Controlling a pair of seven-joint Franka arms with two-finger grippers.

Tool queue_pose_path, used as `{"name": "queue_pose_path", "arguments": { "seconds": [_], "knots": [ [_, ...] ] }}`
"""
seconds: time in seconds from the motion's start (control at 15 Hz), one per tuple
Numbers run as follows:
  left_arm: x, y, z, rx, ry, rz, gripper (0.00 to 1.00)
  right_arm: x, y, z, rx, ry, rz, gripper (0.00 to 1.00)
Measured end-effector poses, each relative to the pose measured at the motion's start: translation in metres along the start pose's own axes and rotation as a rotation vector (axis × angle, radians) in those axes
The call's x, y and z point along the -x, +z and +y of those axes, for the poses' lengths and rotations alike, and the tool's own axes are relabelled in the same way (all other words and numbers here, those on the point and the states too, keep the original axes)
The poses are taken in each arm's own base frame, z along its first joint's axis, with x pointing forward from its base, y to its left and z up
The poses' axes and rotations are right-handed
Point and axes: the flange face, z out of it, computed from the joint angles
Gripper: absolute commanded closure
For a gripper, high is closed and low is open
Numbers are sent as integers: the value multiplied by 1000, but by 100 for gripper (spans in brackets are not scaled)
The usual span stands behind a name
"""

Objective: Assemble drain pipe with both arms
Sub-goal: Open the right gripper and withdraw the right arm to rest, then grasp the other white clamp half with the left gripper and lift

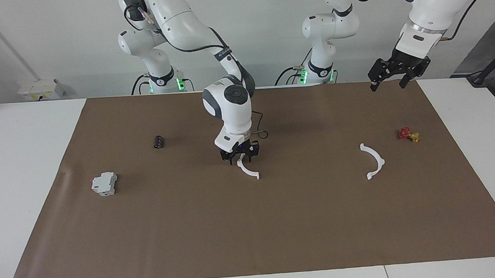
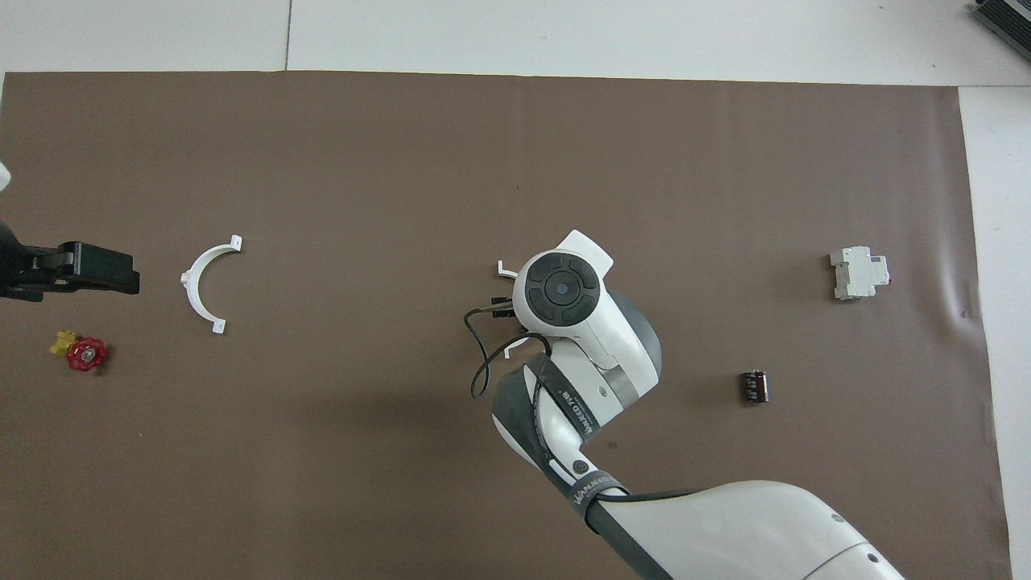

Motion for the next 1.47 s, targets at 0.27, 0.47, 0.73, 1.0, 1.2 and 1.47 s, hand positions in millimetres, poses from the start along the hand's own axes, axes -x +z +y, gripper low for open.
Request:
{"name": "queue_pose_path", "arguments": {
  "seconds": [0.27,0.47,0.73,1.0,1.2,1.47],
  "knots": [
    [-15,42,-14,4,-27,72,0,-29,-73,62,-17,105,58,0],
    [-25,111,-32,4,-60,115,0,-47,-125,140,0,186,58,0],
    [-41,204,-46,3,-84,157,0,-56,-168,255,38,232,7,0],
    [-41,272,-60,0,-108,191,0,-42,-194,328,56,268,-56,0],
    [-40,302,-65,-2,-116,172,0,-25,-243,341,56,224,-88,0],
    [-31,320,-68,-4,-119,179,0,-2,-323,348,49,108,-113,0]
  ]
}}
